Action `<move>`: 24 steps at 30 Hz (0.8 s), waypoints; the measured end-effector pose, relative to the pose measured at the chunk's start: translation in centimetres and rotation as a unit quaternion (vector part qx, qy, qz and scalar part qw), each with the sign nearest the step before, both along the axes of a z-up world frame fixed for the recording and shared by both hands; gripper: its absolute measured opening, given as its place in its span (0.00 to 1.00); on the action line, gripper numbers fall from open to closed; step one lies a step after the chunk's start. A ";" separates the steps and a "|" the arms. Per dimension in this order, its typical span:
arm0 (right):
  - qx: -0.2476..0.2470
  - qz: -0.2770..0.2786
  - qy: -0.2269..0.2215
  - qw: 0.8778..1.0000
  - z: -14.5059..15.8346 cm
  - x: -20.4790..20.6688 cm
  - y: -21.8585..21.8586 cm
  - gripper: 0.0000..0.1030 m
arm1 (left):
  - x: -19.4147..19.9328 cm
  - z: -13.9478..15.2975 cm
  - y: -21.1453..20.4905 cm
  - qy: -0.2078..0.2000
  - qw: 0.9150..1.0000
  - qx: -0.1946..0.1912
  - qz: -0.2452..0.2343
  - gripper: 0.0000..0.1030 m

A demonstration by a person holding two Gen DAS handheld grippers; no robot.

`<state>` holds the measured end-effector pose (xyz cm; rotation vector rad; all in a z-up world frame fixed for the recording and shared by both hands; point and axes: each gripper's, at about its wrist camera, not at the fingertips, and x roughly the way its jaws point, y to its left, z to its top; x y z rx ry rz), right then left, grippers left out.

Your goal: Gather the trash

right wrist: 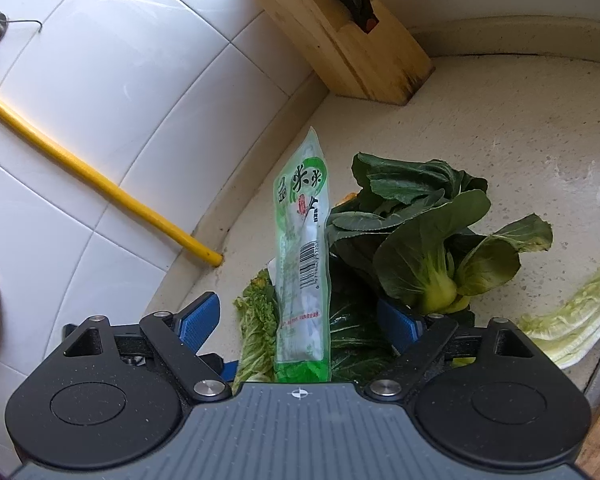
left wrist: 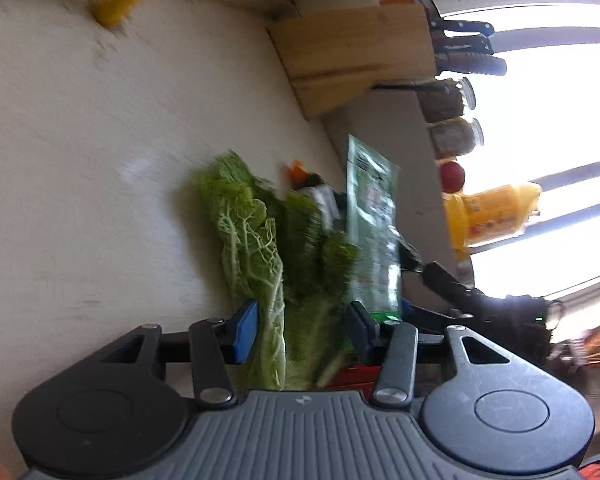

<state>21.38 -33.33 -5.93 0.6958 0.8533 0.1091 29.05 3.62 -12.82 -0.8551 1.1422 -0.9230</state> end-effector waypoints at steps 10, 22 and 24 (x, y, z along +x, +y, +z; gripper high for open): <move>0.019 0.018 0.000 1.000 0.0 0.3 -0.4 0.86 | 0.4 -0.1 -1.3 -0.002 1.000 0.005 -0.021 0.30; 0.063 0.040 0.031 0.997 -1.5 2.4 -0.9 0.56 | 1.1 0.6 0.3 -0.016 0.999 0.045 0.011 0.31; 0.107 0.041 0.020 0.993 -1.7 2.0 -1.8 0.53 | 1.2 0.4 0.0 -0.013 0.999 0.037 0.007 0.31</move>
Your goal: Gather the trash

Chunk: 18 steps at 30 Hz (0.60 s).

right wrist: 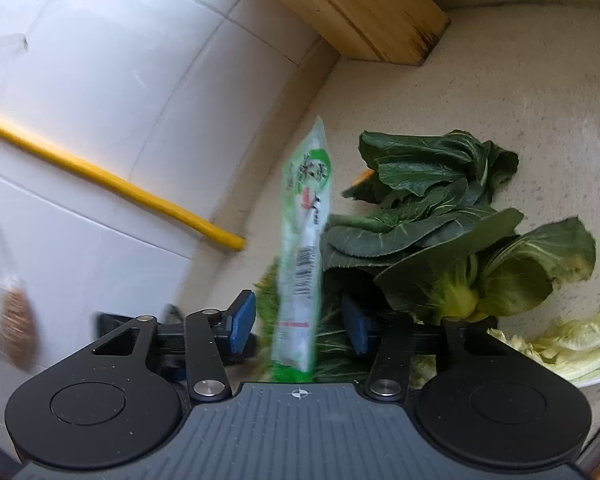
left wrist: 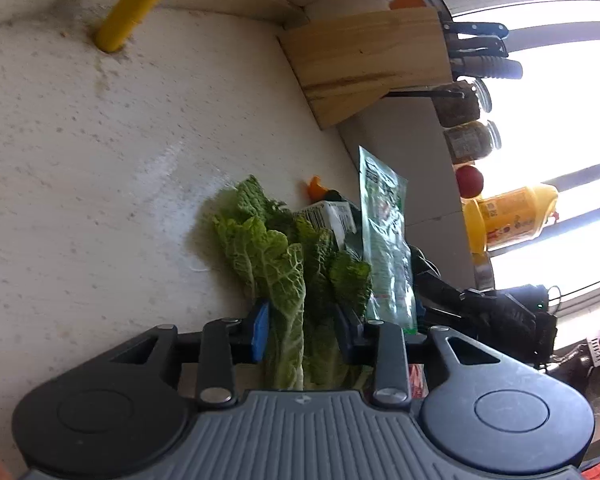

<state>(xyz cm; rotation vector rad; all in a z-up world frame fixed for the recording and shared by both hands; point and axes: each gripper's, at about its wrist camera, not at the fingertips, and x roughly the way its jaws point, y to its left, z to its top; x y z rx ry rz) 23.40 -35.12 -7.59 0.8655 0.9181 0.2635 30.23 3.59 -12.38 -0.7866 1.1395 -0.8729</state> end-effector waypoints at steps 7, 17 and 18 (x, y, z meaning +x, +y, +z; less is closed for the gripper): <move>0.021 0.020 -0.014 0.999 -0.3 1.0 1.4 0.34 | 0.2 -0.1 -0.4 0.008 1.000 -0.001 -0.003 0.31; 0.002 -0.006 0.017 1.000 -1.4 3.4 1.2 0.12 | 0.1 0.0 -0.7 0.009 1.000 0.004 -0.009 0.33; 0.021 -0.009 0.018 1.000 -2.1 3.4 1.1 0.11 | 0.1 0.0 -0.7 0.008 1.000 0.004 -0.009 0.33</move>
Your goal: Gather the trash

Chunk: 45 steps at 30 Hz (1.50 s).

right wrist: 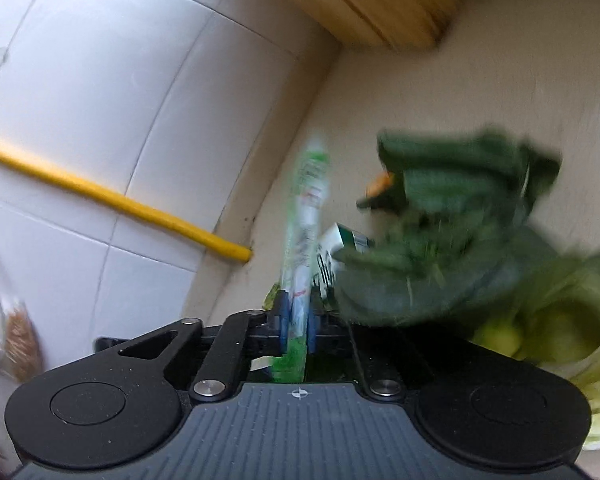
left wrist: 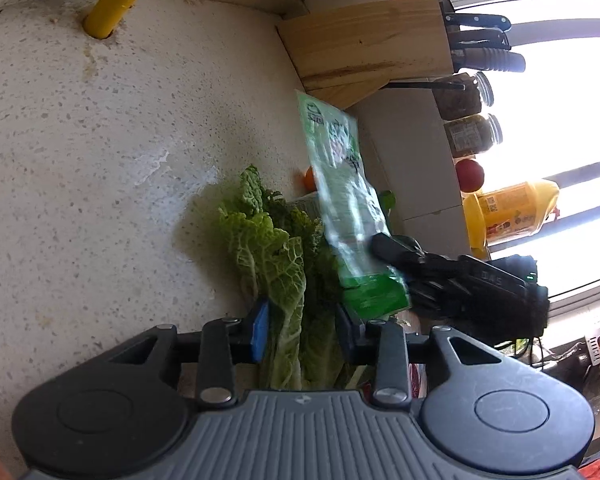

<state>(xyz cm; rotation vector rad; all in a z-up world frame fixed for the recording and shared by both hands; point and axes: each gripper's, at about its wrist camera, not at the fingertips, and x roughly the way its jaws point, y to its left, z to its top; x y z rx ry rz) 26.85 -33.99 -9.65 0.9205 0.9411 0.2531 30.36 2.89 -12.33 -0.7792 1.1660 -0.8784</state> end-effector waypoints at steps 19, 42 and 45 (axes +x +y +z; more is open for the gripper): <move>0.193 -0.104 -0.068 0.973 -0.4 -5.8 -3.2 0.03 | -0.8 0.2 -0.4 -0.010 1.000 0.023 0.019 0.05; 0.192 -0.134 -0.142 0.962 3.7 -11.2 -4.4 0.03 | -3.0 7.1 3.0 -0.064 0.992 -0.085 0.075 0.03; 0.190 -0.131 -0.153 0.961 4.6 -11.8 -4.2 0.03 | -3.6 8.9 3.1 -0.088 0.989 -0.093 0.072 0.03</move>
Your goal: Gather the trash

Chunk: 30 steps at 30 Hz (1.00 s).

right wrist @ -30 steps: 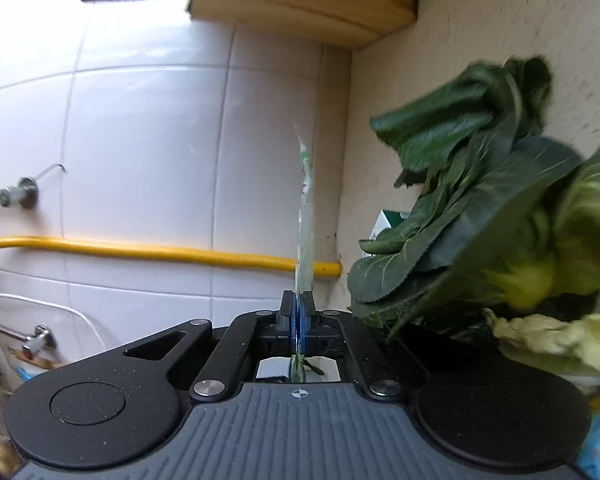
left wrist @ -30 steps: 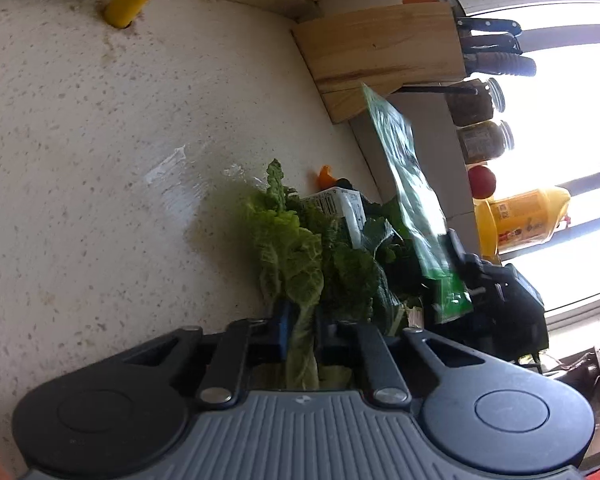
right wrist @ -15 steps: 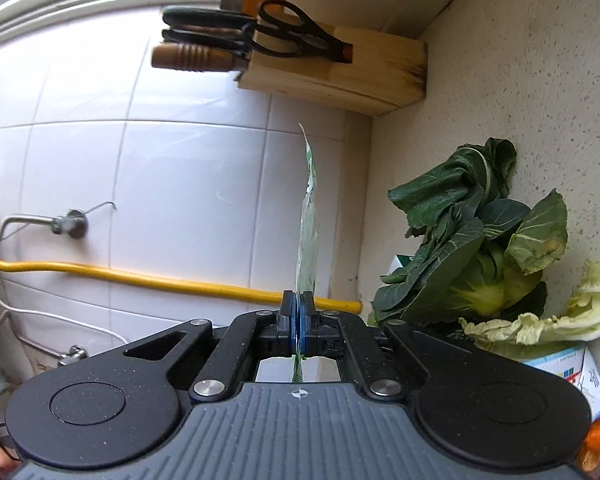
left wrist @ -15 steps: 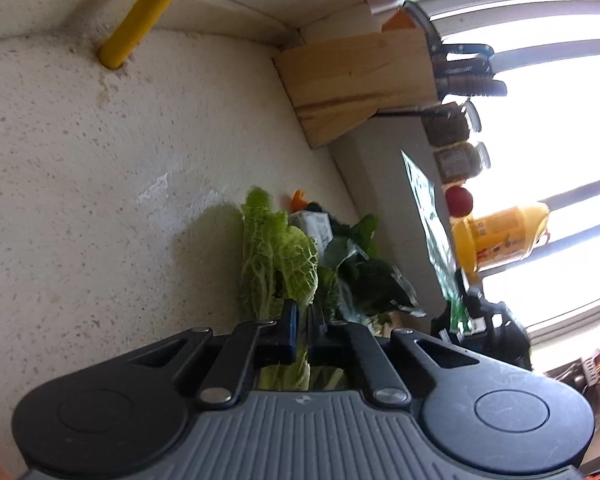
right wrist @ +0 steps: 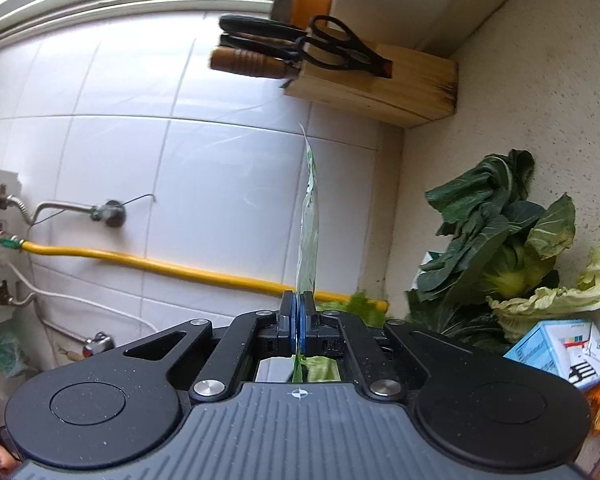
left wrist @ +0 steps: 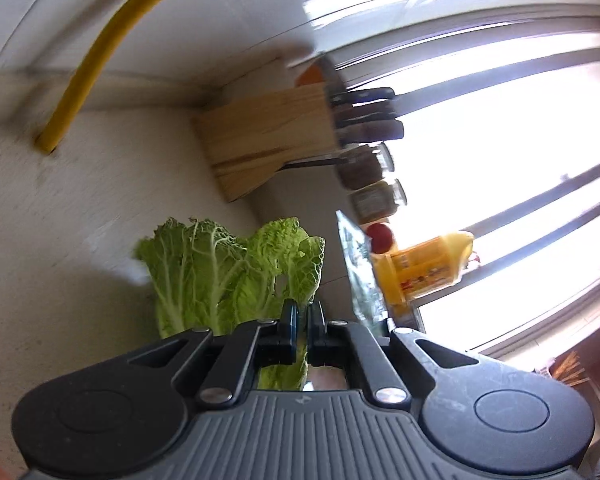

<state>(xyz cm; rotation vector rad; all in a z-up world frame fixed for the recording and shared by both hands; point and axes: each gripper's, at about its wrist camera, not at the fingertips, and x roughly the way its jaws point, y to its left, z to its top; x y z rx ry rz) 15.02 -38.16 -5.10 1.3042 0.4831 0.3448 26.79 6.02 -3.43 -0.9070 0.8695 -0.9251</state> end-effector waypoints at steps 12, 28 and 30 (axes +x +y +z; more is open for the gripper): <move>-0.004 0.011 -0.039 0.999 2.2 -1.9 0.8 0.03 | -2.2 4.9 0.0 -0.059 0.998 -0.034 0.007 0.03; -0.007 0.033 -0.055 0.998 3.3 -4.1 2.0 0.04 | -5.8 7.9 2.2 -0.084 0.995 -0.043 0.040 0.03; -0.008 0.039 -0.058 0.998 3.5 -4.1 2.1 0.04 | -6.2 8.2 2.2 -0.087 0.994 -0.041 0.046 0.03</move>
